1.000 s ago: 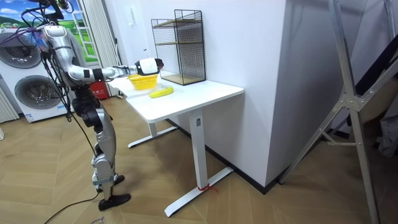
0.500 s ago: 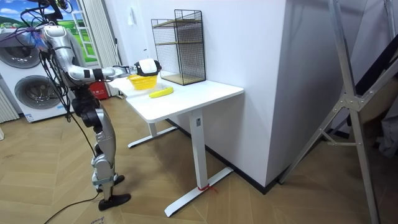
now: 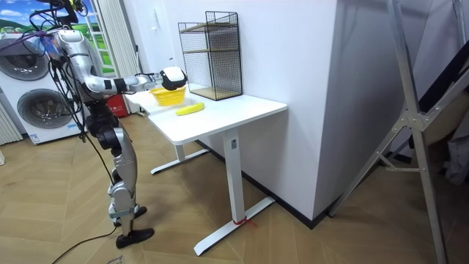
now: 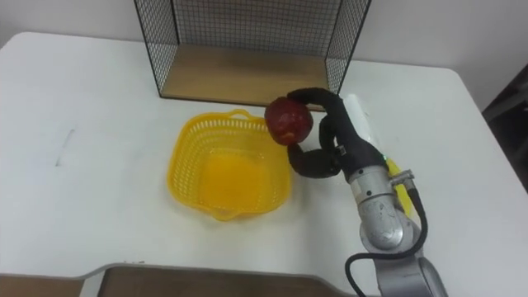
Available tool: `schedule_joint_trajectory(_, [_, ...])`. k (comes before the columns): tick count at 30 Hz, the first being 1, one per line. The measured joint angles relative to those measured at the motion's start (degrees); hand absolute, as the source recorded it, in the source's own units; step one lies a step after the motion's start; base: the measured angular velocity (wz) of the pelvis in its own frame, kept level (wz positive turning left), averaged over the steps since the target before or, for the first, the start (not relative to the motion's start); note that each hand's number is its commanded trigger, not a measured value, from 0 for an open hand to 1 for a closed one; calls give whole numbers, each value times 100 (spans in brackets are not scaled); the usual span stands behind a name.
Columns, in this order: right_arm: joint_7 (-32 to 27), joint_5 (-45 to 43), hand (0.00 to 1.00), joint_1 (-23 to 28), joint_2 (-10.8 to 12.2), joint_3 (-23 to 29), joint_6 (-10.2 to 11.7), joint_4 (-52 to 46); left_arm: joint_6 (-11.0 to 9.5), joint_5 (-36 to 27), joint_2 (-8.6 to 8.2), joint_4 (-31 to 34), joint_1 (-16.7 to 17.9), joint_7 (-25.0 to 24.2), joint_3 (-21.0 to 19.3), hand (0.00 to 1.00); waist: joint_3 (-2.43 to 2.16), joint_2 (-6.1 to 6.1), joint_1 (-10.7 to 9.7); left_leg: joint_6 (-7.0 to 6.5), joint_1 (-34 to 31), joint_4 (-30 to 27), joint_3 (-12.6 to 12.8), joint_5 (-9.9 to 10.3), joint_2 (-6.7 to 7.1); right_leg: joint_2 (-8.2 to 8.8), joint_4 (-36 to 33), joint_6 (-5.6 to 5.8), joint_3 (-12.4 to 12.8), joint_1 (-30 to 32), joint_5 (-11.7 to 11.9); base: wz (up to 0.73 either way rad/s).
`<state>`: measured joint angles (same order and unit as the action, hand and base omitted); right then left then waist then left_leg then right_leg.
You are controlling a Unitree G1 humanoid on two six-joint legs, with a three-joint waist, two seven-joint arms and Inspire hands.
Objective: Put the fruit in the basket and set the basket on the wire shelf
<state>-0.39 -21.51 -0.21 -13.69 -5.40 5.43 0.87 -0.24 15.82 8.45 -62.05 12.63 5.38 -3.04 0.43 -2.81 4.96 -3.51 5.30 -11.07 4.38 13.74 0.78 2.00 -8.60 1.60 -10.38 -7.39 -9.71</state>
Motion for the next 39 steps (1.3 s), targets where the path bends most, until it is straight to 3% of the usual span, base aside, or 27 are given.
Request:
schedule_joint_trajectory(6, [66, -1, 100, 0, 1, -27, -2, -56, 33, 1, -2, -33, 7, 0, 2, 0, 0, 1, 0, 0, -55, -13, -40, 0, 3, 2, -1, 0, -61, 17, 0, 2])
schedule_joint_trajectory(7, [67, -2, 96, 0, 1, -27, -2, -86, 33, 2, -4, -34, 8, 0, 3, 0, 0, 2, 6, 0, -63, -16, -40, 0, 3, 1, 0, 0, -64, 23, 0, 0])
schedule_joint_trajectory(8, [67, -2, 71, 0, 1, -27, -2, -99, 34, 1, -5, -37, 11, 0, 4, 0, 2, 5, 7, 0, -66, -19, -45, 0, 3, 1, 0, 0, -68, 22, 0, 0])
schedule_joint_trajectory(10, [67, -1, 63, 0, 0, -27, -2, -110, 38, 1, -5, -38, 14, 0, 8, 0, 6, 11, 5, 0, -66, -20, -50, 0, 3, 1, 0, 0, -73, 20, 0, 0])
schedule_joint_trajectory(12, [69, -2, 26, 0, 1, -28, -2, -110, 39, 1, -4, -38, 14, 0, 31, 0, 9, 17, 5, 0, -69, -20, -57, 0, 4, 1, 0, 0, -77, 19, 0, 0])
schedule_joint_trajectory(16, [75, -2, 0, 0, 1, -28, -2, -110, 42, 1, -7, -37, 10, -1, 113, 0, 10, 20, 3, 0, -70, -19, -61, 0, 4, 1, 0, 0, -77, 20, 0, 0])
schedule_joint_trajectory(39, [165, 39, 0, 17, 2, -25, -69, -163, 141, 6, -10, -29, 17, 0, 111, 0, -6, 43, -9, 0, -56, -33, -39, 0, 5, 7, -1, 0, -62, 6, 0, 0])
